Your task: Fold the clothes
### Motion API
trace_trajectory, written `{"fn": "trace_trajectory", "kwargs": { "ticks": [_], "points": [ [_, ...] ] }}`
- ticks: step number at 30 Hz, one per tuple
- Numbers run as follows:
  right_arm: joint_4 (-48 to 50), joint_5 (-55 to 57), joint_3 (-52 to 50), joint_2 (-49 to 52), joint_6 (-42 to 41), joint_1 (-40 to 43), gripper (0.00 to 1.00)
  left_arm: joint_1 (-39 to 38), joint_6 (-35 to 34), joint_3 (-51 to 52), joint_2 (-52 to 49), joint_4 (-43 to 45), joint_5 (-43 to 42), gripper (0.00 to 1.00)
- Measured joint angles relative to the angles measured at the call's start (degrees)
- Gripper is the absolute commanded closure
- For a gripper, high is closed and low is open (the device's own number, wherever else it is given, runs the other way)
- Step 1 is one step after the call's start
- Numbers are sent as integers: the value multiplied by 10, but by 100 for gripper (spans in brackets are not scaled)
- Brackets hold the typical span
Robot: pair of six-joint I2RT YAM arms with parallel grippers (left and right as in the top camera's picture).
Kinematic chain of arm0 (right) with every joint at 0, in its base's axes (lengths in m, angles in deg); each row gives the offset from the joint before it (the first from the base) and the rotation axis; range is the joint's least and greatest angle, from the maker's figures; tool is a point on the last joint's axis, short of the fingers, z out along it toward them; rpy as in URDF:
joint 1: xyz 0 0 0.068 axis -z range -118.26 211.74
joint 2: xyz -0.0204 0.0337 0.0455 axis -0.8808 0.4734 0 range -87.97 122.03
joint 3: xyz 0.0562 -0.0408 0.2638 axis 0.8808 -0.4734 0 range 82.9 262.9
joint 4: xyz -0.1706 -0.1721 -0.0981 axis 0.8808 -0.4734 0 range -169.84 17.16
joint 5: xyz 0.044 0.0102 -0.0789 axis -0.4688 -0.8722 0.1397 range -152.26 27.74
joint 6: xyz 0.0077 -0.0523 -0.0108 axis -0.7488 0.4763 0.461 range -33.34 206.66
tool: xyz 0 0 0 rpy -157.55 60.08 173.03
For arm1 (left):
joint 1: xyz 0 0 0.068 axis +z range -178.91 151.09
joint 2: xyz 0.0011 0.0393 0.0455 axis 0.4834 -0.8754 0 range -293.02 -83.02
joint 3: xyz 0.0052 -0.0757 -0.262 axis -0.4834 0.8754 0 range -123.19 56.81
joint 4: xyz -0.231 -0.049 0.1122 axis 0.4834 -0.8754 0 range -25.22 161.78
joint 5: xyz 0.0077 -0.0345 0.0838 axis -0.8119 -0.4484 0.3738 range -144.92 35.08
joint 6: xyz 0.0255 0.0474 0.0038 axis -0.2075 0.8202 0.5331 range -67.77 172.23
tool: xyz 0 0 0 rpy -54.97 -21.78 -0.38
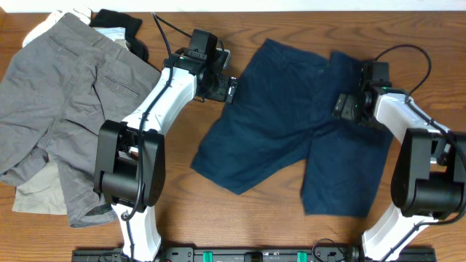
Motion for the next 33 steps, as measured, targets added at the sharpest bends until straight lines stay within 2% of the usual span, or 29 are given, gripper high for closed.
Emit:
{"fn": "trace_trajectory", "kwargs": {
  "ticks": [9, 14, 18, 26, 33],
  "points": [
    [259, 5, 16, 77, 47, 23, 5, 0, 0, 0, 0, 0, 0, 11],
    [329, -21, 50, 118, 57, 28, 1, -1, 0, 0, 0, 0, -5, 11],
    [268, -53, 101, 131, 54, 28, 1, -8, 0, 0, 0, 7, -16, 11],
    [-27, -154, 268, 129, 55, 27, 1, -52, 0, 0, -22, 66, -21, 11],
    [-137, -192, 304, 58, 68, 17, 1, -82, -13, -1, -91, 107, -25, 11]
  ]
}}
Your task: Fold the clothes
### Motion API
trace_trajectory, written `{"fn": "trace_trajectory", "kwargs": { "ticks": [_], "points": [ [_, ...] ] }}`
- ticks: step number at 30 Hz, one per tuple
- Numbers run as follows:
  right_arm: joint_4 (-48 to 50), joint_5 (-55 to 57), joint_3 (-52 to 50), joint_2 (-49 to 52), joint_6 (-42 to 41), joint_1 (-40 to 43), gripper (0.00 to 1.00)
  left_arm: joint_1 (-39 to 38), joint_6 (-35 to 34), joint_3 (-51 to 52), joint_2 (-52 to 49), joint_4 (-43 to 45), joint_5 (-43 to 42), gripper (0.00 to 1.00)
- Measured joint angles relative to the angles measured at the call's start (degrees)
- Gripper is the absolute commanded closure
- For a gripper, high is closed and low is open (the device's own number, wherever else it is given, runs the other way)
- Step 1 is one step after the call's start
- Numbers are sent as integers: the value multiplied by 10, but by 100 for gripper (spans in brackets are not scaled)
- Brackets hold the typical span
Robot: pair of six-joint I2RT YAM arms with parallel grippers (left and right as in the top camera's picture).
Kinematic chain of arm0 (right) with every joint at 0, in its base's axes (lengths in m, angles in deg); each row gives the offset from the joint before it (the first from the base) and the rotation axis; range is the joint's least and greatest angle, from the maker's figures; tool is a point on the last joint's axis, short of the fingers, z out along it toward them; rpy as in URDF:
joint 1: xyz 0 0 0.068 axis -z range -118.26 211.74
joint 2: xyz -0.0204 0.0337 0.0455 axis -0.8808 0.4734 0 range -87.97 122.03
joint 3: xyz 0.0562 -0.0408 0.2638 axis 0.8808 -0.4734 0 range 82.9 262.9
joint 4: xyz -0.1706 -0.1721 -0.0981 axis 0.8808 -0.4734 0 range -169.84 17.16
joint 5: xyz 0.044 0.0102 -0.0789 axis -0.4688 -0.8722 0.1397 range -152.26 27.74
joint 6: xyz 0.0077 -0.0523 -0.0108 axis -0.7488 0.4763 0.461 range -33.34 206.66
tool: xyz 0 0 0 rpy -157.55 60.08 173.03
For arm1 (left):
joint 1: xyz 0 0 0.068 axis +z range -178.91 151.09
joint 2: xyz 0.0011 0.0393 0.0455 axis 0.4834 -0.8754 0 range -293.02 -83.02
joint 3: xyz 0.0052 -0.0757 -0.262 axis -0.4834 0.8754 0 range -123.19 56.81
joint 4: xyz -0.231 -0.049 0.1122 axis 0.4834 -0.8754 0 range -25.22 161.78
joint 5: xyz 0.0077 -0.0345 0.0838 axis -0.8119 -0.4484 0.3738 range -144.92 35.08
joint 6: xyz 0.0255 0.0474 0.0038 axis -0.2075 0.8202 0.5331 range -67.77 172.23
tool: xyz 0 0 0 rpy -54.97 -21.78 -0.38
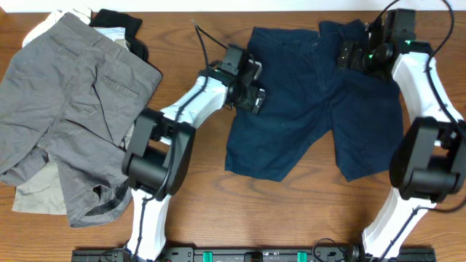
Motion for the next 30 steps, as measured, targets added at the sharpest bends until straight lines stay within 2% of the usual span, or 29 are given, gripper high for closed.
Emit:
{"fn": "trace_trajectory", "kwargs": {
  "ticks": [3, 4, 6, 7, 9, 10, 16, 23, 24, 25, 26, 28, 30],
  "points": [
    [-22, -5, 3, -23, 7, -10, 1, 1, -6, -3, 0, 3, -3, 13],
    [-28, -6, 5, -26, 9, -14, 2, 2, -7, -3, -1, 2, -3, 20],
    [-41, -8, 6, -27, 14, -19, 12, 3, -16, -3, -1, 1, -3, 48],
    [-49, -10, 6, -27, 16, -21, 14, 3, -18, -2, -1, 1, -4, 65],
    [-63, -10, 6, -26, 17, -25, 20, 4, -24, -3, -1, -4, -4, 88],
    [-69, -11, 6, -26, 17, -26, 23, 4, -30, -3, -1, -7, -4, 94],
    [-104, -12, 6, -26, 18, -34, 30, 5, -80, -3, 2, -70, -6, 94],
    [-113, -12, -13, -26, -7, -50, 33, 26, -163, -3, 59, -225, -6, 94],
    [-110, -12, -26, -26, -15, -54, 33, 29, -170, -3, 72, -243, -6, 89],
    [-104, -12, -40, -26, -22, -59, 33, 31, -174, -3, 85, -259, -6, 68],
    [-97, -13, -56, -26, -28, -64, 33, 33, -174, -3, 95, -274, -5, 51],
    [-85, -13, -86, -26, -38, -73, 29, 35, -176, -3, 117, -301, -6, 35],
    [-74, -14, -111, -26, -45, -82, 25, 34, -168, -3, 133, -316, -5, 27]
  ]
}}
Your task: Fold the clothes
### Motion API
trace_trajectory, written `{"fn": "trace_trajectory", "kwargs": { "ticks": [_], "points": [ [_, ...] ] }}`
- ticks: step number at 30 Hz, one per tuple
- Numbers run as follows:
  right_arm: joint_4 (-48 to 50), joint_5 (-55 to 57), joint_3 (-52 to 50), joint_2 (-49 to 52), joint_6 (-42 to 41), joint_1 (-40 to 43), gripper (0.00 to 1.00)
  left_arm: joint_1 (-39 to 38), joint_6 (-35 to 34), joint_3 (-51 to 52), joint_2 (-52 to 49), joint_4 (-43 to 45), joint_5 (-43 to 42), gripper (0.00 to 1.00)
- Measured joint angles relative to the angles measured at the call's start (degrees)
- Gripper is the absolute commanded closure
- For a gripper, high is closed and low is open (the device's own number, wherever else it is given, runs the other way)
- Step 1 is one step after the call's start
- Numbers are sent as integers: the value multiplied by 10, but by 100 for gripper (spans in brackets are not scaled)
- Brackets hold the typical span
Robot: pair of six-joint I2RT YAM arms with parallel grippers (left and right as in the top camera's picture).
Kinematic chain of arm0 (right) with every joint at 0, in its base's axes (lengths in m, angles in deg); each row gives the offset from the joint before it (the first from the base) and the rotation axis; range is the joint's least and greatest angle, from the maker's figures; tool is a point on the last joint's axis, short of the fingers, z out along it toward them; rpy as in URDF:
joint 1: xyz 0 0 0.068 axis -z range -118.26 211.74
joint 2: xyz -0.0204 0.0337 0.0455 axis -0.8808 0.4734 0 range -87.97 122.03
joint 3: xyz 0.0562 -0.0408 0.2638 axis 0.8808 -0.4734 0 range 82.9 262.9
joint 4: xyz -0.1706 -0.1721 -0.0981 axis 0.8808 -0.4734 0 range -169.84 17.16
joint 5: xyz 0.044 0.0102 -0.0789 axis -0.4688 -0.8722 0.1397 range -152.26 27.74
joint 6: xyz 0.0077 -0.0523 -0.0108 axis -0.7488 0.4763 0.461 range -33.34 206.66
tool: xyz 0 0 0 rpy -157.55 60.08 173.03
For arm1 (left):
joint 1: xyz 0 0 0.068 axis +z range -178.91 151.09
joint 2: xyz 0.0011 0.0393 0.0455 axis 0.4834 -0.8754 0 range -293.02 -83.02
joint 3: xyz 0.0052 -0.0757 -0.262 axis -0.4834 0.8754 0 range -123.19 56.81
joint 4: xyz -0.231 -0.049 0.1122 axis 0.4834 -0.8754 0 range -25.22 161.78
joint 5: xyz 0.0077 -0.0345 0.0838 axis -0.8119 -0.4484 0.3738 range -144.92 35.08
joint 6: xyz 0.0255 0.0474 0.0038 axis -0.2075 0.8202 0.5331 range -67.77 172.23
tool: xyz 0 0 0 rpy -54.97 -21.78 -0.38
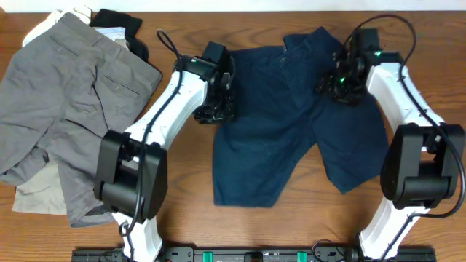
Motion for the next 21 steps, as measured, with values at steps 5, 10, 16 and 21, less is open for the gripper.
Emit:
{"fn": "trace_trajectory", "kwargs": {
  "ticks": [5, 10, 16, 21],
  "points": [
    [4, 0, -25, 0, -3, -20, 23, 0, 26, 0, 36, -6, 1, 18],
    [13, 4, -37, 0, -6, -39, 27, 0, 49, 0, 82, 39, 41, 11],
    [19, 48, -78, 0, -33, -66, 30, 0, 92, 0, 92, 129, 75, 8],
    [60, 92, -112, -2, -50, -71, 30, 0, 130, 0, 91, 200, 83, 4]
  ]
}}
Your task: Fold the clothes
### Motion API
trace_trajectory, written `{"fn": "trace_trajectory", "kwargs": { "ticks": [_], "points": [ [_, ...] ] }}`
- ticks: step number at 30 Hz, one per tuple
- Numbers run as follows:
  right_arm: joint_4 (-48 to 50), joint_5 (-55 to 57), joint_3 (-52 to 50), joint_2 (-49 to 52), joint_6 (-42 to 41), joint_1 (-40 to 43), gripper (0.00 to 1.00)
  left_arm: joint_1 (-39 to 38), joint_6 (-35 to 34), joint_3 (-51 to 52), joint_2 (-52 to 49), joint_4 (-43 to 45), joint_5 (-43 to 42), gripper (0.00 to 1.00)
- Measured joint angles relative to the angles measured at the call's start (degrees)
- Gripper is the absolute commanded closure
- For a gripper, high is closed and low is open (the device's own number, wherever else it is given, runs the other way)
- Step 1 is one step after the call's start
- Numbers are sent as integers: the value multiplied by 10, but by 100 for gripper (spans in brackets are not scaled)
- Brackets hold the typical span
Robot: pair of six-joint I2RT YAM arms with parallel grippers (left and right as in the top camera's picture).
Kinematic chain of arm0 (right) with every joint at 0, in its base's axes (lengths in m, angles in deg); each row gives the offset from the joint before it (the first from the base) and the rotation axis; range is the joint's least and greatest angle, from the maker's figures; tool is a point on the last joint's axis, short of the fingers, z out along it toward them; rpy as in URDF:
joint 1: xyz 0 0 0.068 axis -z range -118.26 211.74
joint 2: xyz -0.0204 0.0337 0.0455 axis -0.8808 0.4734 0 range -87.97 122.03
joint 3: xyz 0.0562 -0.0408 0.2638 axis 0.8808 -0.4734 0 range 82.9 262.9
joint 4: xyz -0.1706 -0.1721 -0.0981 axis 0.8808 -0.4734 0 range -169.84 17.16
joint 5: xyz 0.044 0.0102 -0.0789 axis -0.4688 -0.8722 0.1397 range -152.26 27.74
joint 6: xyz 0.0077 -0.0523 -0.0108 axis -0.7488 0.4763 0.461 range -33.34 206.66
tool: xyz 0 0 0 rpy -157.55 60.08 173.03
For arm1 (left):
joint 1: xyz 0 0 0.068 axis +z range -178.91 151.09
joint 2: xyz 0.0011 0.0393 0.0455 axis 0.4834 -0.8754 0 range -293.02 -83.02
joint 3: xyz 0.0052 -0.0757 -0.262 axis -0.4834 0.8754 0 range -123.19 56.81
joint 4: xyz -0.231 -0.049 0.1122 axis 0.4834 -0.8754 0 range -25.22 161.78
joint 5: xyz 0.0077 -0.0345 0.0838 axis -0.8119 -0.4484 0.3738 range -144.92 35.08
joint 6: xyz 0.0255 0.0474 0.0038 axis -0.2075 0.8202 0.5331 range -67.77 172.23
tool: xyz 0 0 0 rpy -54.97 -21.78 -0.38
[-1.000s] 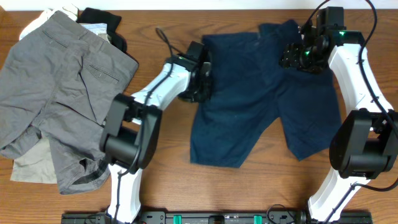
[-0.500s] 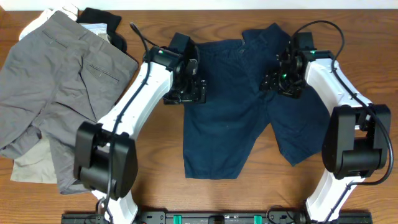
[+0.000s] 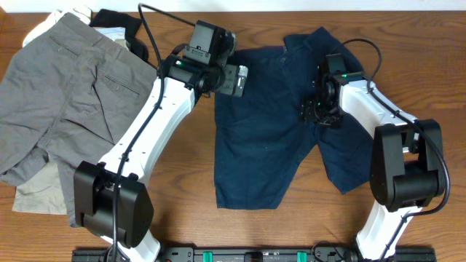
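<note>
Navy blue shorts [image 3: 273,138] lie spread on the wooden table, waistband toward the back and both legs pointing to the front. My left gripper [image 3: 236,78] hovers at the waistband's left corner, its arm raised; the overhead view does not show whether its fingers hold cloth. My right gripper [image 3: 317,110] is low over the middle of the shorts, near where the right leg begins, with wrinkles around it. Its jaws are hidden under the wrist.
A pile of other clothes fills the left side: grey shorts [image 3: 65,102] on top, a beige garment [image 3: 33,193] under them, a black piece [image 3: 120,20] and a white one [image 3: 44,25] at the back. The table's back edge [image 3: 437,7] runs close behind the waistband.
The left gripper went from the shorts' left edge up to the waistband's left corner. The right gripper moved forward and left onto the middle of the shorts. The shorts hardly changed.
The navy shorts first lay slanted, a gripper at each side of the waist. Then they sat farther back and right, with both grippers along the waistband. Then they lay with legs pointing forward, and they rest that way now with both grippers shifted.
</note>
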Motion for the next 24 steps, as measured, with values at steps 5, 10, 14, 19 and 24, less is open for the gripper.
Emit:
{"fn": "trace_trajectory", "kwargs": {
  "ticks": [5, 10, 14, 19, 24],
  "points": [
    [61, 41, -35, -16, -8, 0, 29, 3, 26, 0, -15, 40, 3, 0],
    [132, 98, -67, -25, -10, 9, 27, 7, 32, 0, -59, 71, 6, 0],
    [187, 118, -80, -25, -7, 42, 19, 7, 37, 0, -94, 96, 7, 0],
    [269, 92, -87, -16, 49, 105, 17, 7, 37, 0, -135, 138, 7, 0],
    [267, 2, -81, -17, 100, 144, 24, 7, 34, 0, -176, 193, -8, 2]
  ]
}}
